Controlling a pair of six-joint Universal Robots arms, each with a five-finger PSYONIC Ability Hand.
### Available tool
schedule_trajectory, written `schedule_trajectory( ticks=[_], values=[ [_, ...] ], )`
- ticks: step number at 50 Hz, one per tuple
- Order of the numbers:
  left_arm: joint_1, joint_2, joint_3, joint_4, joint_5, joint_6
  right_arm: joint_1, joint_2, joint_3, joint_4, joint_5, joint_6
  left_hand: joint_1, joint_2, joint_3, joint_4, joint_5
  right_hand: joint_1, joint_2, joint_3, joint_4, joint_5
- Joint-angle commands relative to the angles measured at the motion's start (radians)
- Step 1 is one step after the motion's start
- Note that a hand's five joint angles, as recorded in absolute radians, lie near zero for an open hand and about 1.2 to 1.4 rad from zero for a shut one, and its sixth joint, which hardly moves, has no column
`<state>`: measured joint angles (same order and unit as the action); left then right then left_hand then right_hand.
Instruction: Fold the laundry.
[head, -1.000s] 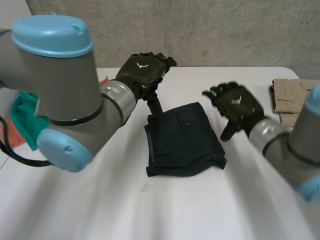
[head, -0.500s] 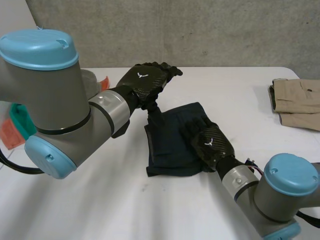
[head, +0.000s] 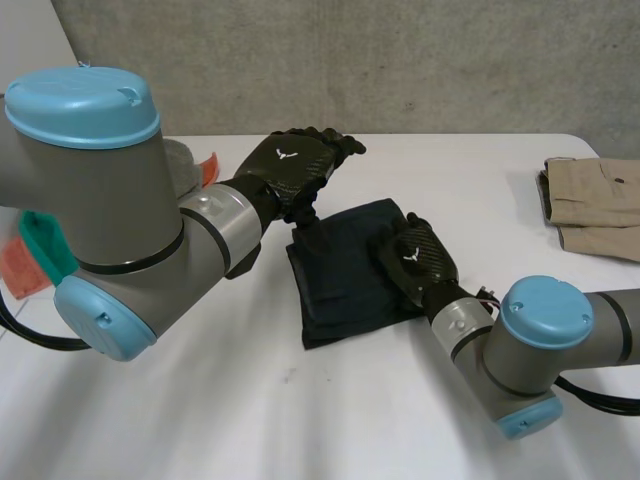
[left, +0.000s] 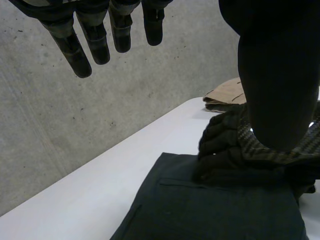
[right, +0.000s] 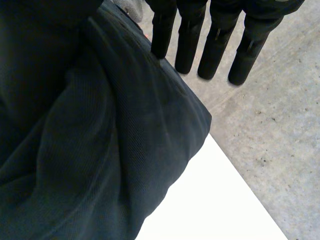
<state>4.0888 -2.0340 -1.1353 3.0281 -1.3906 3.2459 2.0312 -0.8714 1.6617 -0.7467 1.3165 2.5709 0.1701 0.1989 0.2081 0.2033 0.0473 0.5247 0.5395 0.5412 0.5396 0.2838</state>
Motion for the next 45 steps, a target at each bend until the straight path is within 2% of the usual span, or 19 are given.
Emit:
schedule_trajectory(
  ticks=[1,14,25,33,38,45],
  values=[
    [0.001,0.0,0.0,0.0,0.001,0.0,0.009,0.022,-0.074,0.009,0.0,0.034,0.014,-0.015,-0.024,-0.019,-0.038,0.824,0.809,0.807,0.809,0.89],
    [-0.028,0.004,0.078,0.034,0.004,0.003,-0.025,-0.054,-0.373,0.152,-0.022,0.339,0.014,-0.015,-0.024,-0.019,-0.038,0.872,0.857,0.855,0.857,0.938],
    [-0.077,0.014,0.167,0.035,0.027,0.005,-0.29,-0.069,-0.628,0.148,-0.052,0.385,0.014,-0.015,-0.024,-0.019,-0.038,0.872,0.857,0.855,0.857,0.938],
    [-0.125,0.014,0.158,0.034,0.051,0.005,-0.538,0.077,-0.801,0.144,-0.166,0.506,0.014,-0.015,-0.024,-0.019,-0.038,0.872,0.857,0.855,0.857,0.938],
    [-0.134,0.011,0.152,0.034,0.059,-0.001,-0.675,0.256,-0.911,0.141,-0.249,0.558,0.014,-0.015,-0.024,-0.019,-0.038,0.872,0.857,0.855,0.857,0.938],
    [-0.145,0.009,0.126,0.034,0.062,-0.049,-0.795,0.491,-0.988,0.086,-0.322,0.54,0.014,-0.015,-0.024,-0.019,-0.038,0.872,0.857,0.855,0.857,0.938]
  ],
)
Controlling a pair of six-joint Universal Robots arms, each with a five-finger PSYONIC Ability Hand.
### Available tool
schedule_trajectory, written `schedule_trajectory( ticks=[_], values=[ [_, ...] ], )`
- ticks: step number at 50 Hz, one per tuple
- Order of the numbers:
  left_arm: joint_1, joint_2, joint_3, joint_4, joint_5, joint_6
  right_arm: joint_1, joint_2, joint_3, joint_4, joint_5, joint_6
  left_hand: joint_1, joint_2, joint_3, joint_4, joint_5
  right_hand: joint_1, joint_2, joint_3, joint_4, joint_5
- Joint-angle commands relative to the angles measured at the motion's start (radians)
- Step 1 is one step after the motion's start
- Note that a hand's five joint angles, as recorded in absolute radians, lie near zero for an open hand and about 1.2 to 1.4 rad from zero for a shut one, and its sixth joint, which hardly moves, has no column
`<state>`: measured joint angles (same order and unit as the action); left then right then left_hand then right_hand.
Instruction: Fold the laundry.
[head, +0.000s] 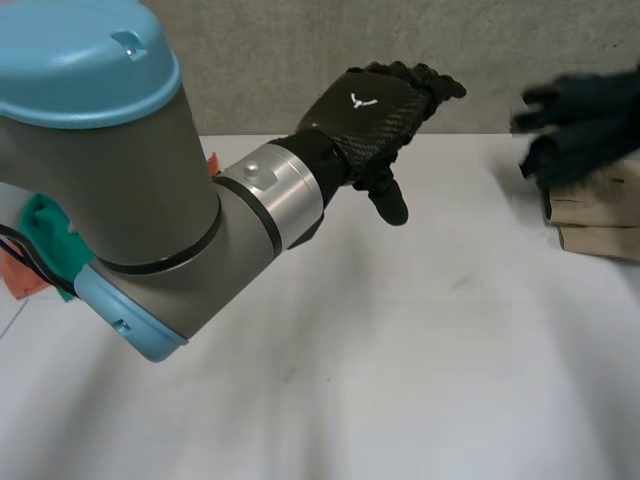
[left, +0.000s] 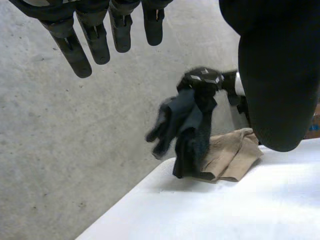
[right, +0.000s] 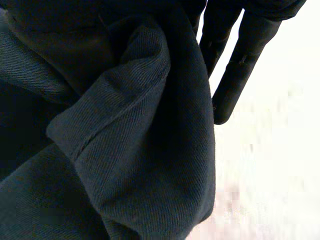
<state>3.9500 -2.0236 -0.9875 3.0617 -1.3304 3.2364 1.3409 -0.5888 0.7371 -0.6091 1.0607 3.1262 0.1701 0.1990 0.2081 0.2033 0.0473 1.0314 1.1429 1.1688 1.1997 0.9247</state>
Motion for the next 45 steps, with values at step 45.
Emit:
schedule_trajectory(
  ticks=[45],
  values=[
    [-0.034,0.068,-0.05,0.003,0.068,-0.092,-0.27,-0.247,0.148,0.498,0.375,-0.79,0.017,-0.012,-0.021,-0.016,-0.035,-0.857,-0.968,-0.994,-1.025,-0.925]
  ],
)
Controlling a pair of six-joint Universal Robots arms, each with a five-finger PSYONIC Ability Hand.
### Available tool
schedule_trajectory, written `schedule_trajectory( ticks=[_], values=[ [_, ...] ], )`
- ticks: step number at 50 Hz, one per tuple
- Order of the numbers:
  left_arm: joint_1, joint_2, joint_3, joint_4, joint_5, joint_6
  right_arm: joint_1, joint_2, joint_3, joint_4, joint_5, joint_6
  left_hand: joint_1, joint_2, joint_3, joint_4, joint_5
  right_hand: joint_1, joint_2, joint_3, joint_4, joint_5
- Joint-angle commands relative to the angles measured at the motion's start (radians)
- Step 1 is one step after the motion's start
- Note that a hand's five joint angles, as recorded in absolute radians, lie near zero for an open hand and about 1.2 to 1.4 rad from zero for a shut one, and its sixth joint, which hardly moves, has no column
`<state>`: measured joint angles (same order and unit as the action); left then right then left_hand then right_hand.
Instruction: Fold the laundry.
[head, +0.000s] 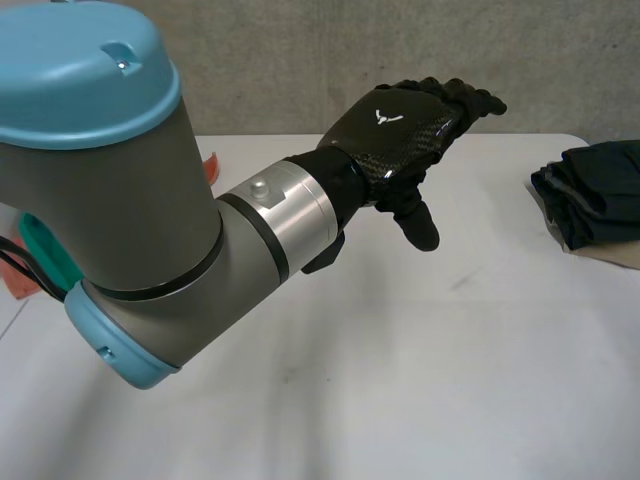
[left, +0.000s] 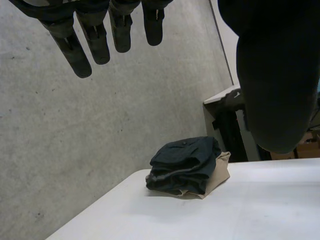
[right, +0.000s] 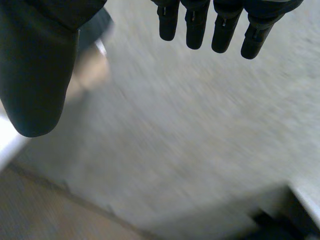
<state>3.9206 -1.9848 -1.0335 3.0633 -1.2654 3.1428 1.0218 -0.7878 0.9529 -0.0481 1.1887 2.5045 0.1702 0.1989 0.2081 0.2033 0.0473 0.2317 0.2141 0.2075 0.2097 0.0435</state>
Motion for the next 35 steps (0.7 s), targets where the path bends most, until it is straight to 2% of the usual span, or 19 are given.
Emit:
schedule_trajectory(
  ticks=[1,4,5,7,12,13,15,17,18,20,21,24,25,28,29,33,35],
  values=[
    [-0.004,0.033,-0.004,0.002,0.003,0.002,0.088,-0.074,-0.037,-0.163,0.243,-0.127,0.017,-0.012,-0.021,-0.016,-0.035,-0.057,-0.04,-0.033,-0.035,-0.043],
    [-0.003,0.055,-0.005,0.012,0.001,0.002,0.155,-0.169,0.076,-0.312,0.22,-0.041,0.011,-0.018,-0.027,-0.022,-0.041,-0.057,-0.04,-0.033,-0.035,-0.043],
    [-0.003,0.058,-0.005,0.015,0.001,0.002,0.194,-0.251,0.164,-0.4,0.191,0.017,0.011,-0.018,-0.027,-0.022,-0.041,-0.057,-0.04,-0.033,-0.035,-0.043],
    [0.002,0.066,-0.005,0.031,-0.006,0.005,0.23,-0.321,0.251,-0.479,0.146,0.069,0.011,-0.018,-0.027,-0.022,-0.041,-0.057,-0.04,-0.033,-0.035,-0.043],
    [0.048,0.089,-0.02,0.077,-0.051,0.011,0.374,-0.496,0.551,-0.677,-0.064,0.241,0.008,-0.021,-0.03,-0.025,-0.044,-0.057,-0.04,-0.033,-0.035,-0.043],
    [0.071,0.093,-0.023,0.084,-0.069,0.014,0.424,-0.548,0.64,-0.718,-0.133,0.293,0.008,-0.021,-0.03,-0.025,-0.044,-0.057,-0.04,-0.033,-0.035,-0.043],
    [0.149,0.098,-0.034,0.109,-0.133,0.019,0.467,-0.591,0.722,-0.739,-0.19,0.327,0.011,-0.018,-0.027,-0.022,-0.041,-0.057,-0.04,-0.033,-0.035,-0.043],
    [0.206,0.098,-0.036,0.121,-0.178,0.023,0.524,-0.637,0.826,-0.716,-0.265,0.367,0.014,-0.015,-0.024,-0.019,-0.038,-0.057,-0.04,-0.033,-0.035,-0.043],
    [0.277,0.093,-0.037,0.13,-0.224,0.035,0.54,-0.642,0.849,-0.696,-0.285,0.37,0.011,-0.018,-0.027,-0.022,-0.041,-0.057,-0.04,-0.033,-0.035,-0.043],
    [0.347,0.084,-0.039,0.137,-0.253,0.06,0.581,-0.648,0.898,-0.608,-0.313,0.361,0.011,-0.018,-0.027,-0.022,-0.041,-0.057,-0.04,-0.033,-0.035,-0.043],
    [0.42,0.058,-0.037,0.149,-0.276,0.103,0.595,-0.648,0.906,-0.569,-0.313,0.353,0.011,-0.018,-0.027,-0.022,-0.041,-0.057,-0.04,-0.033,-0.035,-0.043],
    [0.512,-0.02,-0.025,0.169,-0.281,0.19,0.639,-0.628,0.915,-0.411,-0.314,0.289,0.017,-0.012,-0.021,-0.016,-0.035,-0.057,-0.04,-0.033,-0.035,-0.043],
    [0.557,-0.084,-0.011,0.189,-0.281,0.263,0.644,-0.622,0.915,-0.382,-0.314,0.268,0.017,-0.012,-0.021,-0.016,-0.035,-0.057,-0.04,-0.033,-0.035,-0.043],
    [0.608,-0.179,0.025,0.222,-0.279,0.388,0.655,-0.582,0.923,-0.284,-0.308,0.145,0.017,-0.012,-0.021,-0.016,-0.035,-0.057,-0.04,-0.033,-0.035,-0.043],
    [0.641,-0.251,0.054,0.256,-0.278,0.472,0.655,-0.571,0.926,-0.263,-0.305,0.111,0.017,-0.012,-0.021,-0.016,-0.035,-0.057,-0.04,-0.033,-0.035,-0.043],
    [0.696,-0.429,0.128,0.342,-0.269,0.656,0.65,-0.53,0.932,-0.208,-0.273,-0.027,0.026,-0.003,-0.012,-0.008,-0.026,-0.057,-0.04,-0.033,-0.035,-0.043],
    [0.713,-0.489,0.159,0.373,-0.256,0.703,0.65,-0.524,0.943,-0.205,-0.258,-0.055,0.026,-0.003,-0.012,-0.007,-0.026,-0.057,-0.04,-0.033,-0.035,-0.043]
  ],
)
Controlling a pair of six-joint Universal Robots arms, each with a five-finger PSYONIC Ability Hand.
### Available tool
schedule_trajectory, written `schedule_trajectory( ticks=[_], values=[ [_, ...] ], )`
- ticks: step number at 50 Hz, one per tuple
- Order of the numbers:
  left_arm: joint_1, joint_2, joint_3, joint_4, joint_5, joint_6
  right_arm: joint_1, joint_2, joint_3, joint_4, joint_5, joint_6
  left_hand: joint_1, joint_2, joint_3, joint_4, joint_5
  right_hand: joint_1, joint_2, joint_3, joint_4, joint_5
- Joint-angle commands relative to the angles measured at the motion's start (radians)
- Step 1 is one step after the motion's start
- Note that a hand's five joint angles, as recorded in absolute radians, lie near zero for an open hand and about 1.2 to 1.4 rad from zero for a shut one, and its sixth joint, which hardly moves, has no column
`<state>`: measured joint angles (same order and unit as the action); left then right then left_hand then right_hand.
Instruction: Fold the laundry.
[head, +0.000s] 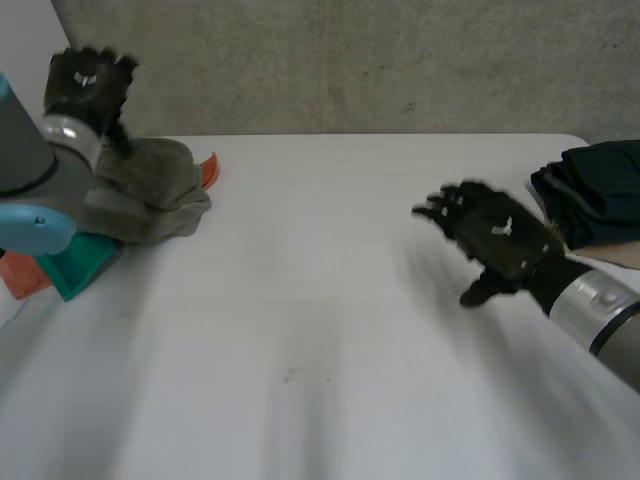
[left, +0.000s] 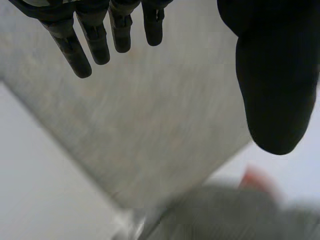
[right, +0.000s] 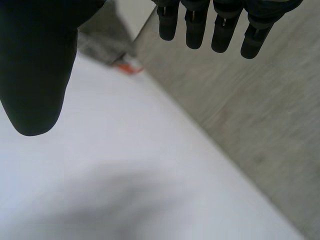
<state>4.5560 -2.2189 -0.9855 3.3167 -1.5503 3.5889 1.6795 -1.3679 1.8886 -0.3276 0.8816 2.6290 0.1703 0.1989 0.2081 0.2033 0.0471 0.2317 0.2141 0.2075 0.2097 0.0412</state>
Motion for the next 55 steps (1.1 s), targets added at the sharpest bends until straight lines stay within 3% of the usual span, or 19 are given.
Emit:
schedule_trajectory(
  ticks=[1,4,8,9,10,11,17,24,29,33,39,48,51,52,54,55],
  values=[
    [0.086,-0.281,0.125,0.129,0.039,0.267,-0.009,0.056,0.021,0.073,0.063,-0.194,0.026,-0.003,-0.012,-0.007,-0.026,-0.057,-0.04,-0.033,-0.035,-0.041],
    [0.097,-0.376,0.192,0.155,0.101,0.26,-0.009,0.056,0.035,0.068,0.079,-0.196,0.107,0.079,0.07,0.074,0.056,-0.057,-0.04,-0.033,-0.035,-0.041],
    [0.098,-0.458,0.286,0.153,0.131,0.248,-0.012,0.056,0.052,0.068,0.083,-0.196,0.424,0.395,0.386,0.391,0.373,-0.057,-0.04,-0.033,-0.035,-0.041],
    [0.097,-0.464,0.297,0.152,0.131,0.248,-0.014,0.056,0.058,0.067,0.083,-0.196,0.585,0.556,0.547,0.552,0.533,-0.057,-0.04,-0.033,-0.035,-0.041],
    [0.094,-0.466,0.307,0.153,0.128,0.243,-0.014,0.056,0.061,0.067,0.083,-0.196,1.06,1.031,1.022,1.027,1.009,-0.057,-0.04,-0.033,-0.035,-0.041],
    [0.09,-0.461,0.306,0.156,0.125,0.238,-0.014,0.056,0.063,0.067,0.083,-0.196,1.224,1.196,1.187,1.191,1.173,-0.057,-0.04,-0.033,-0.035,-0.041],
    [0.046,-0.365,0.278,0.161,0.064,0.119,-0.017,0.056,0.064,0.053,0.085,-0.192,1.226,1.197,1.188,1.193,1.175,-0.057,-0.04,-0.033,-0.035,-0.041],
    [-0.032,-0.052,0.084,0.15,0.055,-0.159,-0.018,0.046,0.052,0.044,0.108,-0.187,1.226,1.197,1.188,1.193,1.175,-0.057,-0.04,-0.033,-0.035,-0.041],
    [-0.149,0.192,-0.045,0.123,0.059,-0.398,-0.02,0.029,0.04,0.044,0.166,-0.182,1.226,1.197,1.188,1.193,1.175,-0.057,-0.04,-0.033,-0.035,-0.041],
    [-0.222,0.287,-0.093,0.061,0.061,-0.492,-0.018,0.001,0.032,0.045,0.203,-0.158,1.226,1.197,1.188,1.193,1.175,-0.057,-0.04,-0.033,-0.035,-0.041],
    [-0.36,0.254,-0.096,-0.019,0.05,-0.513,-0.018,-0.046,0.017,0.05,0.235,-0.028,1.226,1.197,1.188,1.193,1.175,-0.057,-0.04,-0.033,-0.035,-0.041],
    [-0.555,-0.023,-0.032,-0.104,-0.037,-0.509,-0.04,-0.065,-0.013,0.073,0.278,0.103,1.226,1.197,1.188,1.193,1.175,-0.057,-0.04,-0.033,-0.035,-0.041],
    [-0.575,-0.076,0.004,-0.127,-0.054,-0.512,-0.046,-0.065,-0.016,0.093,0.29,0.105,1.218,1.189,1.18,1.185,1.166,-0.057,-0.04,-0.033,-0.035,-0.041],
    [-0.58,-0.088,0.016,-0.144,-0.057,-0.513,-0.046,-0.065,-0.016,0.101,0.292,0.105,0.84,0.811,0.802,0.807,0.788,-0.057,-0.04,-0.033,-0.035,-0.041],
    [-0.581,-0.085,0.018,-0.155,-0.059,-0.513,-0.046,-0.065,-0.016,0.116,0.292,0.105,0.526,0.497,0.488,0.493,0.475,-0.057,-0.04,-0.033,-0.035,-0.041],
    [-0.581,-0.082,0.016,-0.16,-0.06,-0.513,-0.046,-0.065,-0.016,0.13,0.292,0.105,0.475,0.447,0.438,0.442,0.424,-0.057,-0.04,-0.033,-0.035,-0.041]
  ],
)
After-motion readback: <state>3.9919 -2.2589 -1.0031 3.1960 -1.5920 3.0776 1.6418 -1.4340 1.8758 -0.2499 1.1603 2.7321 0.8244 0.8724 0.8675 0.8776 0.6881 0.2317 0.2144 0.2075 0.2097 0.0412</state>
